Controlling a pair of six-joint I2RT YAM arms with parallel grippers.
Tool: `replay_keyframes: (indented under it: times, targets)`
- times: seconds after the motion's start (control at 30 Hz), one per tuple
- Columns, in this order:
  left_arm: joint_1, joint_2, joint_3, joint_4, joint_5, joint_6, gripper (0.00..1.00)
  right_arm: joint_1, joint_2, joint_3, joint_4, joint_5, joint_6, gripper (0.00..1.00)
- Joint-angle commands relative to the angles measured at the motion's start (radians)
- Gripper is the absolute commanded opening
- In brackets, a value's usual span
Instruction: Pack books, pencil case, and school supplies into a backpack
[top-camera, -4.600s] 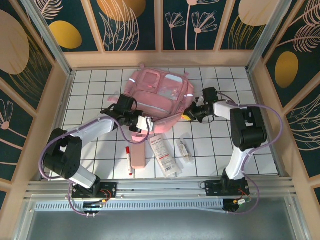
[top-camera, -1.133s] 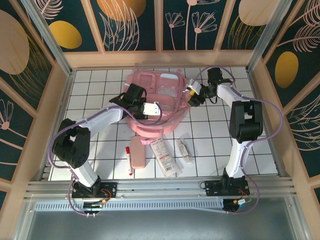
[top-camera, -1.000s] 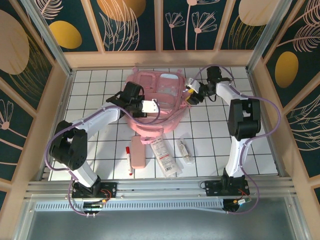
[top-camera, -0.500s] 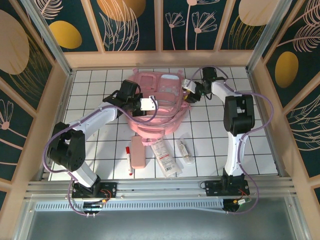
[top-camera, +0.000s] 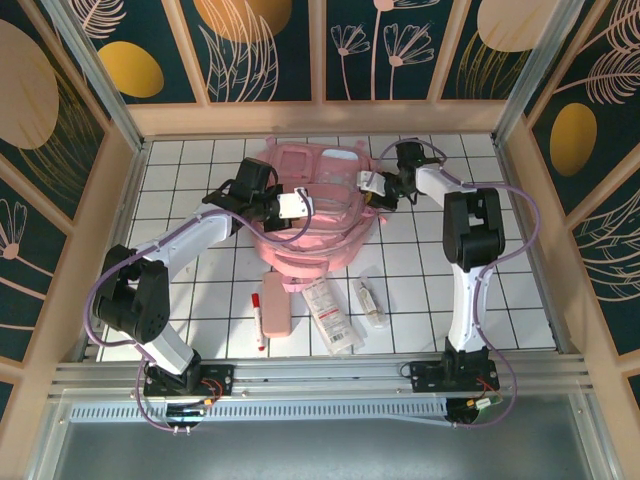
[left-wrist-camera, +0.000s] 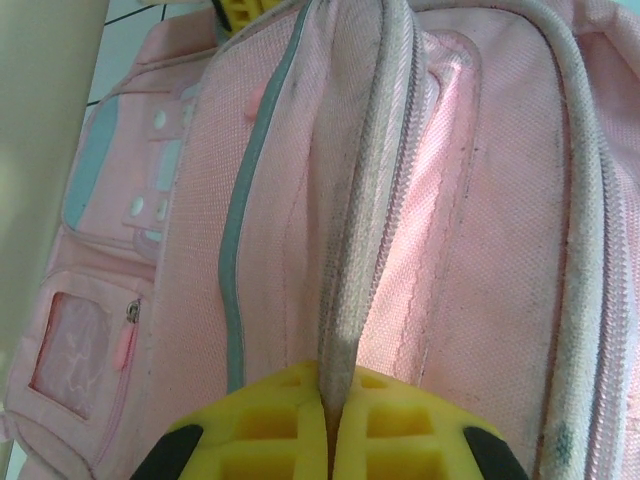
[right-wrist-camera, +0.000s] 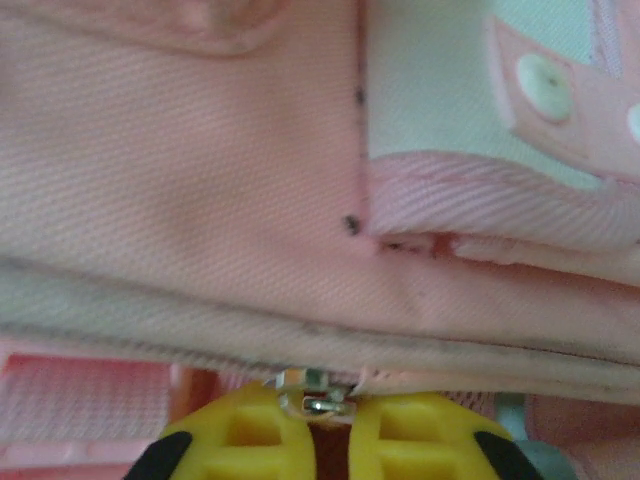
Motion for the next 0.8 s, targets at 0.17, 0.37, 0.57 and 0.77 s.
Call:
replay_keyframes:
  times: [0.17,0.37,0.57,0.77]
  targets:
    - [0.006,-0.002,0.042,0.099,-0.009,-0.067,0.0,-0.028,-0.119,-0.035,-0.058,-0.034,-0.052,0.0]
    - [0.007,0.033,0.067,0.08,-0.063,-0.107,0.0,-0.034,-0.187,-0.086,-0.033,0.002,-0.033,0.0]
    - [0.007,0.067,0.109,0.099,-0.151,-0.218,0.0,-0.028,-0.21,-0.115,-0.079,0.032,-0.011,0.0]
    - [0.007,0.109,0.123,0.147,-0.153,-0.231,0.0,-0.015,-0.223,-0.134,-0.172,0.073,-0.017,0.04]
